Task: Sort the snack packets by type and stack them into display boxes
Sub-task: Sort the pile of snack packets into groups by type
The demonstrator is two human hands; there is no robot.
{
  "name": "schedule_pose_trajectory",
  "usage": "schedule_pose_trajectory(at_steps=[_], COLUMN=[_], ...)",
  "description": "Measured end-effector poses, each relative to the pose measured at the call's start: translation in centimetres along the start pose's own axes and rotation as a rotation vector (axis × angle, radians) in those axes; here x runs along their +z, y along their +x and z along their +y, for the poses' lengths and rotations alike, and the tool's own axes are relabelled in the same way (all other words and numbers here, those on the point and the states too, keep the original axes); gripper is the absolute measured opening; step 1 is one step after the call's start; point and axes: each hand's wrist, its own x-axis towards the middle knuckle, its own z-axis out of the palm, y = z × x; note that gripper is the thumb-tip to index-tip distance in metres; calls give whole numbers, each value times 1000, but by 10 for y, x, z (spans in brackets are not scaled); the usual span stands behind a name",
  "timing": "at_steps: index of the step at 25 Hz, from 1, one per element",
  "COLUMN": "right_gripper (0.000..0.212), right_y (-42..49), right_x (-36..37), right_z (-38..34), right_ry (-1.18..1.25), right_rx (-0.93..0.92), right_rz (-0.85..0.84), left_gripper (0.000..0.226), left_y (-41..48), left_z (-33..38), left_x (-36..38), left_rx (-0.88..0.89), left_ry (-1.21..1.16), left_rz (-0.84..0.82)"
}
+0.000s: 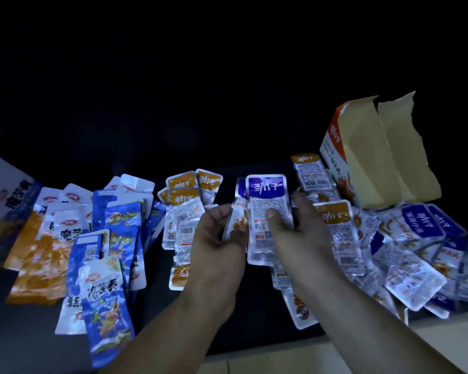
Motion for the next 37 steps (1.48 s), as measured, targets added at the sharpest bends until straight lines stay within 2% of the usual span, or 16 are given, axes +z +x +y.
schedule_pose_trajectory(at_steps=[2, 4, 6, 8, 10, 12, 16, 18, 20, 26, 28, 30, 31, 33, 35, 37], right_gripper=[55, 62, 74, 79, 80, 82, 75, 64, 62, 50, 48, 46, 45, 49, 63, 77], right_y=[0, 2, 4, 12, 25, 43, 77, 88, 89, 57, 36, 13, 5, -4, -2, -1], right_x=[12, 19, 22, 25, 29, 35, 47, 49, 47, 5, -27, -59, -75, -108, -128, -137], right_z=[-1, -3, -5, -2, 3, 9, 14, 17, 19, 5, 3, 7, 13, 23, 34, 47], right_ry=[-4, 52, 85, 36, -79, -234, -496, -801, -944, -704, -737, -906, -984, -1067, -1121, -1160], right_rx=[4, 21, 13, -21, -30, -45, -164, -220, -235, -403, -456, -557, -559, -423, -293, -295], right_rz=[-15, -43, -54, -31, -4, -6, 59, 97, 132, 61, 69, 128, 163, 205, 205, 208], left_gripper=[28, 25, 24, 25, 30, 40, 40, 39, 38, 37, 29, 16, 13, 21, 37, 59], left_y=[-6, -7, -8, -1, 6, 8, 7, 8, 10, 11, 8, 3, 3, 7, 13, 18], left_z=[8, 16, 19, 12, 7, 8, 9, 7, 4, -4, -5, 4, 9, 9, 7, -3], left_x=[-3, -13, -22, -33, -44, -51, -56, -60, -61, -47, -27, -1, 14, 42, 62, 66], left_rx=[-55, -57, -10, 85, 135, 157, 180, 188, 212, 404, 335, 105, 57, 91, 135, 194], left_ry=[-100, -121, -14, 252, 486, 588, 569, 564, 589, 782, 749, 628, 611, 709, 963, 1230], left_rz=[-64, -161, -214, -171, -113, -126, -115, -108, -110, -120, -179, -214, -230, -330, -470, -529])
